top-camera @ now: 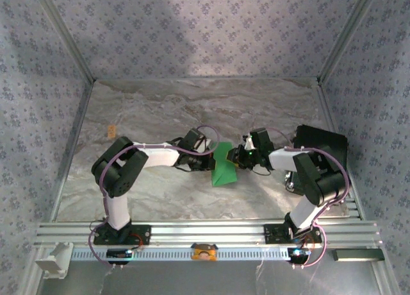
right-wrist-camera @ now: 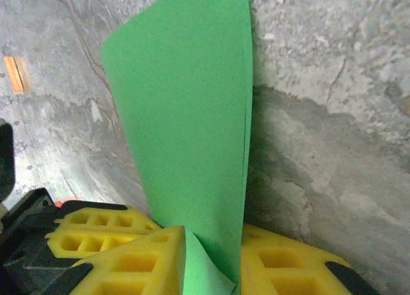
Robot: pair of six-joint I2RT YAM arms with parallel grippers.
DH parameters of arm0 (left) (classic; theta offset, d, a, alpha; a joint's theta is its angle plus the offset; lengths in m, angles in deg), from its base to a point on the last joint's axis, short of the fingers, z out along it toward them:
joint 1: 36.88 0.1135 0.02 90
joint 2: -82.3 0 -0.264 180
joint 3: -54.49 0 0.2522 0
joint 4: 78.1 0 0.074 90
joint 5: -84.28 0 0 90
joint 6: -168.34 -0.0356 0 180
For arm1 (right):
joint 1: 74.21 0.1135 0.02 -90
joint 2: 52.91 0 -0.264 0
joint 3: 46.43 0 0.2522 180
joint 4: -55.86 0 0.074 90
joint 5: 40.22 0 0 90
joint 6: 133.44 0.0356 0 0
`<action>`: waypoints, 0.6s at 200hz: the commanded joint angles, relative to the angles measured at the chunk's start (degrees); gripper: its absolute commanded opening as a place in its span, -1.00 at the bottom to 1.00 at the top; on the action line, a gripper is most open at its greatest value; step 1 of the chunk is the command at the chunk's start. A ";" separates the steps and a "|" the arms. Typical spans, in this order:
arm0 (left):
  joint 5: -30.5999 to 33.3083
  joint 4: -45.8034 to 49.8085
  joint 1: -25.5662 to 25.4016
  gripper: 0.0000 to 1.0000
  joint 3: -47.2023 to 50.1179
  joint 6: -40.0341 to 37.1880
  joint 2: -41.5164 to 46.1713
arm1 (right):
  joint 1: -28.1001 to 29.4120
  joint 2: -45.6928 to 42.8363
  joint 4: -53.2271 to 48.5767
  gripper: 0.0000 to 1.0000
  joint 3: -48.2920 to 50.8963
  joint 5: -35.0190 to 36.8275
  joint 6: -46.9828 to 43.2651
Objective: Fold a paper plane with a square sheet of paper (pick it up from the middle)
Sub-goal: Turn over the paper at the center of the table.
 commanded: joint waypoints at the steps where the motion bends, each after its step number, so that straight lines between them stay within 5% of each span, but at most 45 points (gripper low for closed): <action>1: 1.15 1.68 -0.73 -0.92 1.45 0.65 0.45 | -0.51 0.60 1.34 -0.59 0.63 -1.20 -0.15; 40: 1.11 0.53 -0.77 -0.85 2.06 0.76 2.04 | -1.24 -0.11 1.19 -0.83 0.82 -1.90 -0.58; 65: 2.24 -0.02 -0.89 -0.60 2.67 1.23 5.81 | -1.48 -2.54 -1.17 -0.91 0.33 -1.59 -2.07; 120: 18.00 3.96 -1.14 -0.02 6.61 0.50 20.37 | 1.29 -14.17 -24.31 -0.93 -7.52 13.12 -16.24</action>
